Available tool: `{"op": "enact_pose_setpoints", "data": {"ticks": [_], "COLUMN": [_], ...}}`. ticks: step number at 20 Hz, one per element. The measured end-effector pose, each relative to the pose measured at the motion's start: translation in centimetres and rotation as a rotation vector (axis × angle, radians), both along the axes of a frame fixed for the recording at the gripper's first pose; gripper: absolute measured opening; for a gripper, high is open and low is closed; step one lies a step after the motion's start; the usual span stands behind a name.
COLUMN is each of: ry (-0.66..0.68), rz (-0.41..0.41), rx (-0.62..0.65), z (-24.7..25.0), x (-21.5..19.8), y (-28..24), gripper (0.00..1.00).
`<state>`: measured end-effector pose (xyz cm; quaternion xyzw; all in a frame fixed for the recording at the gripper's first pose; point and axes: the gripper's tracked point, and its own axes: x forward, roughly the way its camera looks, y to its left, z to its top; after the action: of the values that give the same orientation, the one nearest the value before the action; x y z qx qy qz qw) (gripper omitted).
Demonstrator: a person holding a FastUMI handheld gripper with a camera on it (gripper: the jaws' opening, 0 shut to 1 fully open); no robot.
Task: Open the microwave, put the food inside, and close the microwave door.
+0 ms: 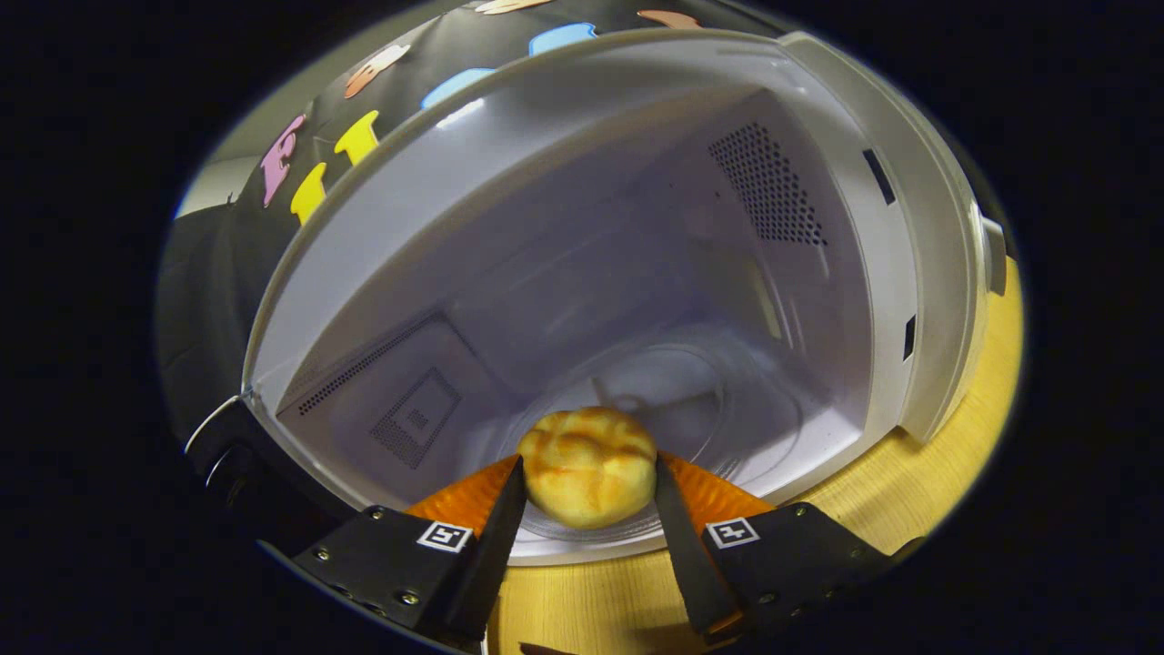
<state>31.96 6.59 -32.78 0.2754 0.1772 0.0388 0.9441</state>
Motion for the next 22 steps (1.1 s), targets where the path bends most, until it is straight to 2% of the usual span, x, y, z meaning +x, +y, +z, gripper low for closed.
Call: {"op": "enact_pose_setpoints", "data": {"ticks": [3, 6, 8, 11, 17, 22], "ry": [-0.004, -0.025, -0.029, -0.058, -0.113, -0.182], "rz": [-0.037, -0.004, -0.023, -0.020, 0.066, 0.158], "rx": [-0.061, -0.049, -0.084, -0.100, -0.152, -0.157], "z": [-0.2, 0.2, 0.3, 1.3, 4.3, 7.2], "x": [0.9, 0.4, 0.1, -0.5, -4.1, -9.8], "y": [-0.9, 0.0, -0.3, 0.1, 2.1, 3.9], "gripper": [0.86, 0.91, 0.97, 0.97, 0.97, 0.97]}}
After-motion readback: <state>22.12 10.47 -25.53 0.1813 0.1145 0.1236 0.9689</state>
